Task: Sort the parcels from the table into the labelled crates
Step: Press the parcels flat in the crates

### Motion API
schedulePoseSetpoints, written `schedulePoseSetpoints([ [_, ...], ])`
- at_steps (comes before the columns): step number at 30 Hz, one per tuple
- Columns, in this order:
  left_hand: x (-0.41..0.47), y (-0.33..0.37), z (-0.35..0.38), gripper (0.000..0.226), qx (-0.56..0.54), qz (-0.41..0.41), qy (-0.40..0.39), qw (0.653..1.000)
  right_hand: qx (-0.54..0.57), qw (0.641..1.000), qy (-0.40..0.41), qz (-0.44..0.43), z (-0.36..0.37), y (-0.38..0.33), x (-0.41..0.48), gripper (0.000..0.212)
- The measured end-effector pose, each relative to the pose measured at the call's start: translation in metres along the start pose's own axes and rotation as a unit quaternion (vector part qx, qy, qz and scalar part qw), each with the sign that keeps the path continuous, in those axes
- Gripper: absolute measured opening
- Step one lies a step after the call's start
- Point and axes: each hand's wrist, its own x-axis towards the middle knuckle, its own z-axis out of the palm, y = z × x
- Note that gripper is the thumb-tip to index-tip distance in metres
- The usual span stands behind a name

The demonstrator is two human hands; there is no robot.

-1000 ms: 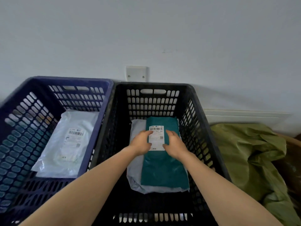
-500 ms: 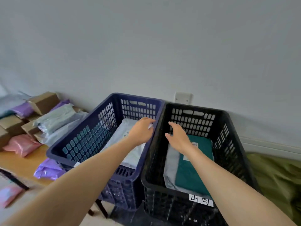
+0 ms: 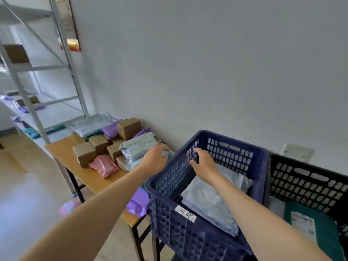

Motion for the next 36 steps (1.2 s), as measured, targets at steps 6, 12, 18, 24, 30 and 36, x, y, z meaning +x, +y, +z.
schedulePoseSetpoints([
  [6, 0.015, -0.111, -0.074, 0.031, 0.002, -0.059, 0.043, 0.997, 0.012, 0.999, -0.035, -0.029, 0.08, -0.087, 0.06, 0.053],
  [12, 0.032, -0.212, -0.141, 0.035, 0.016, -0.087, 0.063, 0.994, -0.004, 0.998, -0.038, -0.053, 0.155, -0.164, 0.117, 0.053],
  [18, 0.051, -0.295, -0.192, 0.036, 0.02, -0.116, 0.078, 0.99, 0.03, 0.996, -0.051, -0.068, 0.221, -0.224, 0.169, 0.051],
  [24, 0.096, -0.367, -0.222, 0.034, 0.022, -0.137, 0.088, 0.986, 0.038, 0.994, -0.061, -0.079, 0.273, -0.267, 0.233, 0.05],
  [30, 0.161, -0.439, -0.232, 0.033, 0.014, -0.139, 0.085, 0.986, 0.015, 0.993, -0.067, -0.091, 0.328, -0.29, 0.319, 0.049],
  [36, 0.24, -0.516, -0.245, 0.032, 0.031, -0.155, 0.058, 0.986, -0.002, 0.996, -0.073, -0.058, 0.381, -0.302, 0.419, 0.05],
])
